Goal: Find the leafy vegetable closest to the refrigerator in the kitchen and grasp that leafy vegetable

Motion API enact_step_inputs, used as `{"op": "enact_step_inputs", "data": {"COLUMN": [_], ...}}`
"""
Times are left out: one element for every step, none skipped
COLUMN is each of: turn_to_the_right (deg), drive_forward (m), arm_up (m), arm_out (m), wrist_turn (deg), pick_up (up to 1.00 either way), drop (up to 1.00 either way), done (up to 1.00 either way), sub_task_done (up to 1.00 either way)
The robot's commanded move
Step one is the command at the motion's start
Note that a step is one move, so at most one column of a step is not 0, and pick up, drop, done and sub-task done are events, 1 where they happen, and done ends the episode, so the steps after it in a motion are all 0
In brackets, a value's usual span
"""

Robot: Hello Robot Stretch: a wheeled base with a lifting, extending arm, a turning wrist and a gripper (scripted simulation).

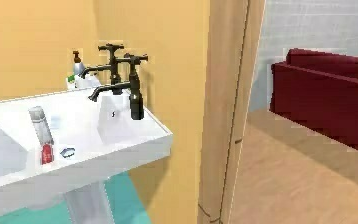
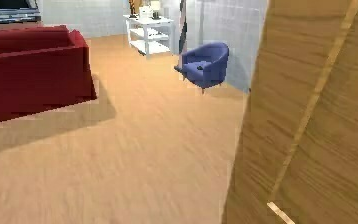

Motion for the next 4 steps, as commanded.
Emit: {"op": "enact_step_inputs", "data": {"turn_to_the_right": [-45.0, -45.0, -33.0, 0.0], "drive_forward": [0.0, 0.0, 0.0, 0.6], "arm_up": [0.0, 0.0, 0.0, 0.0], "arm_out": [0.0, 0.0, 0.0, 0.0], "wrist_turn": [0.0, 0.0, 0.0, 0.0], "pick_up": [0.0, 0.0, 0.0, 0.0], "drop": [0.0, 0.0, 0.0, 0.0], "done": [0.0, 0.0, 0.0, 0.0], "sub_task_done": [0.0, 0.0, 0.0, 0.0]}}
